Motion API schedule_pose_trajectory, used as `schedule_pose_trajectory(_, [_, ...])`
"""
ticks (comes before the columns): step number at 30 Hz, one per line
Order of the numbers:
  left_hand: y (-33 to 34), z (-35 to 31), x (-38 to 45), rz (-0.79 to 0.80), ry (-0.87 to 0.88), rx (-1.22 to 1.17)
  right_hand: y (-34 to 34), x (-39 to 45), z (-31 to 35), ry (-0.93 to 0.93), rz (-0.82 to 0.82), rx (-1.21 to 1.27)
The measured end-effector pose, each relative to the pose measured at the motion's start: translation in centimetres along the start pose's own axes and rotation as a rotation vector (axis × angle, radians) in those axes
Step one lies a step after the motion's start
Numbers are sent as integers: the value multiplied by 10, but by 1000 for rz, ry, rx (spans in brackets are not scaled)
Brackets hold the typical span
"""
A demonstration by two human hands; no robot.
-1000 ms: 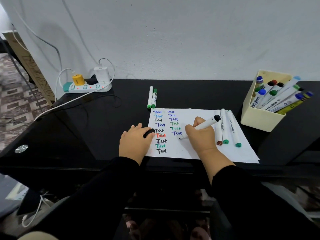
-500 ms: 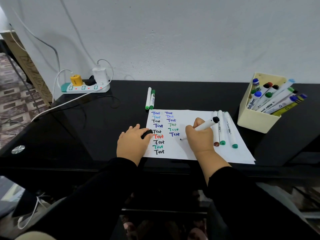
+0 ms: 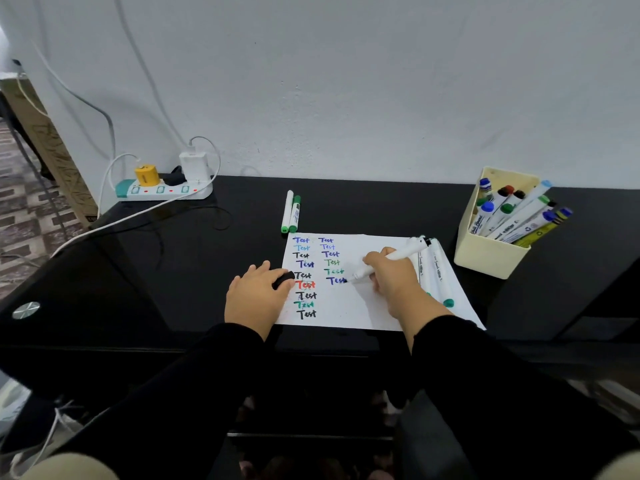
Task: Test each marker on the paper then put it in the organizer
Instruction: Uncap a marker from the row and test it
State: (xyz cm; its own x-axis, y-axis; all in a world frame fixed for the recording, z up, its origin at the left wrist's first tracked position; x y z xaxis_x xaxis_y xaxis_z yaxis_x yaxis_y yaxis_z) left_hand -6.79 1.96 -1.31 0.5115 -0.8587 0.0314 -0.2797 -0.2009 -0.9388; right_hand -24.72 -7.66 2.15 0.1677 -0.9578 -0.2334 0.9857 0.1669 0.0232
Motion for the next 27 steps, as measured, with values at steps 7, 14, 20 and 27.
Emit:
schedule_pose_trajectory(7, [-21, 1, 0, 163, -40, -244, -6, -4, 11, 1, 110, 26])
schedule_pose_trajectory(14, [-51, -18, -21, 91, -15, -763, -10, -17, 44, -31, 257, 196])
schedule_pose_trajectory(20, [-65, -34, -34, 203, -28, -1062, 0, -40, 68, -165, 322, 275])
schedule_pose_trajectory(27, [-76, -45, -39, 233, 67, -1046, 8, -49, 68, -217, 328, 268])
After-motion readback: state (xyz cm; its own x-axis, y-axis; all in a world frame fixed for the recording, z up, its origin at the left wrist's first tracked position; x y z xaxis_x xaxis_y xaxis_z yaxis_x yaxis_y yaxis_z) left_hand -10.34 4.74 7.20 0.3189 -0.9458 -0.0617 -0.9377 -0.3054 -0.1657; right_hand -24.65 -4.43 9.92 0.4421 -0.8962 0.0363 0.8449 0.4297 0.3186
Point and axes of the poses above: each hand's wrist, its own x-axis towards the middle knuckle, its own y-axis out of the palm, z = x × y, the point moved 1 cm from there along x, towards the middle knuckle, and after that the axes turned 8 degrees about x, right-handed, at the moved point
